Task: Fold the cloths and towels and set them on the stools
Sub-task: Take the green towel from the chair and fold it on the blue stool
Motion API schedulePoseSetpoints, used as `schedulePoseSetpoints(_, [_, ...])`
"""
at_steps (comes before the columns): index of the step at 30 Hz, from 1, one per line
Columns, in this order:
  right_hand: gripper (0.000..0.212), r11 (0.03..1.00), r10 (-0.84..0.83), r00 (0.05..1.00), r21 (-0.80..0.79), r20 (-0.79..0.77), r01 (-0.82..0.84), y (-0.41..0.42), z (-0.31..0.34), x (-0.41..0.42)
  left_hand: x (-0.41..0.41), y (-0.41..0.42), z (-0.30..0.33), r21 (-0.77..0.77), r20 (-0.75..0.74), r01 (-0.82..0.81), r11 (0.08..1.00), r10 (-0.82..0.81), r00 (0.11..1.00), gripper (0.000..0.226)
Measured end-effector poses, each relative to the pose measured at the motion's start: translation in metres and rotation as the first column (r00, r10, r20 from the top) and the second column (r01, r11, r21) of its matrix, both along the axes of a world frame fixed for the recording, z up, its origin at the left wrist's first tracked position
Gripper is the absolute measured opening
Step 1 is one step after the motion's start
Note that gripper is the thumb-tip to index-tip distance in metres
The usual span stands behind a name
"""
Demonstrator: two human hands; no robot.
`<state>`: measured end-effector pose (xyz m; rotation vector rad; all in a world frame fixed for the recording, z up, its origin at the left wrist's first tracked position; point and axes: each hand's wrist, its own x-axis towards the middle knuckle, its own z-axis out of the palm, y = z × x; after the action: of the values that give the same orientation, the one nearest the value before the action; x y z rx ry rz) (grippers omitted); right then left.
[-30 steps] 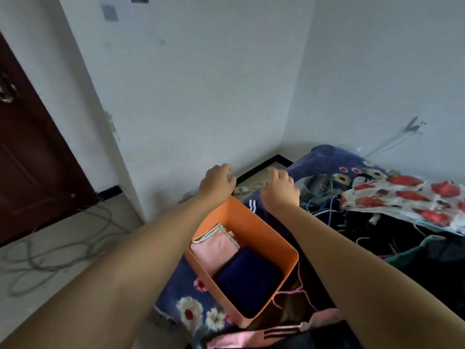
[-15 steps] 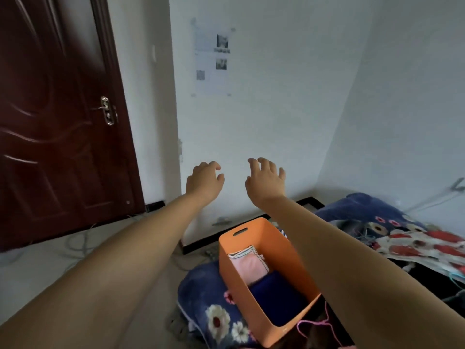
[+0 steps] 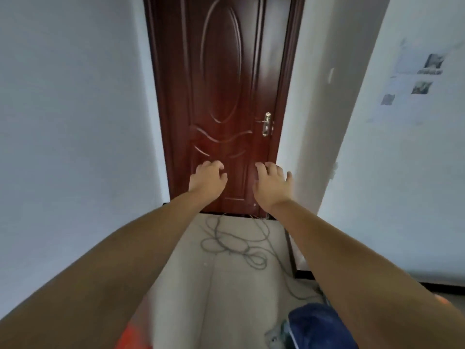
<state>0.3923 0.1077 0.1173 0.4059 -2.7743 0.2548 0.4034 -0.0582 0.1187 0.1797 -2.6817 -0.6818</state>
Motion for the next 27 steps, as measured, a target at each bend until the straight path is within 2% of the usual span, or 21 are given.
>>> schedulePoseSetpoints(5, [0.052, 0.971, 0.237, 0.971, 0.023, 0.028, -0.238, -0.097, -0.007, -0.005, 0.041, -0.089, -0.010, 0.009, 0.041, -0.235, 0.972, 0.234, 0.971, 0.034])
schedulePoseSetpoints(8, [0.051, 0.915, 0.401, 0.914, 0.013, 0.068, -0.402, -0.166, -0.012, 0.003, 0.083, -0.148, -0.018, 0.007, 0.088, -0.419, 0.908, 0.417, 0.905, 0.035])
schedulePoseSetpoints(11, [0.049, 0.831, 0.554, 0.827, 0.007, 0.091, -0.557, -0.224, -0.019, 0.022, 0.134, -0.188, -0.023, -0.001, 0.118, -0.593, 0.805, 0.589, 0.799, 0.036])
schedulePoseSetpoints(15, [0.047, 0.585, 0.802, 0.587, 0.053, 0.109, -0.809, -0.294, -0.026, 0.078, 0.223, -0.221, -0.028, 0.033, 0.138, -0.843, 0.537, 0.833, 0.536, 0.035])
schedulePoseSetpoints(17, [0.047, 0.468, 0.875, 0.473, 0.074, 0.101, -0.881, -0.317, -0.031, 0.109, 0.265, -0.223, -0.033, 0.048, 0.132, -0.911, 0.409, 0.902, 0.411, 0.035])
schedulePoseSetpoints(22, [0.046, 0.181, 0.969, 0.194, 0.091, 0.153, -0.979, -0.342, -0.049, 0.213, 0.376, -0.189, -0.054, 0.036, 0.140, -0.990, 0.133, 0.981, 0.137, 0.036])
schedulePoseSetpoints(27, [0.045, -0.117, 0.981, -0.101, 0.087, 0.165, -0.989, -0.336, -0.057, 0.344, 0.499, -0.134, -0.063, 0.019, 0.164, -0.990, -0.142, 0.977, -0.137, 0.035])
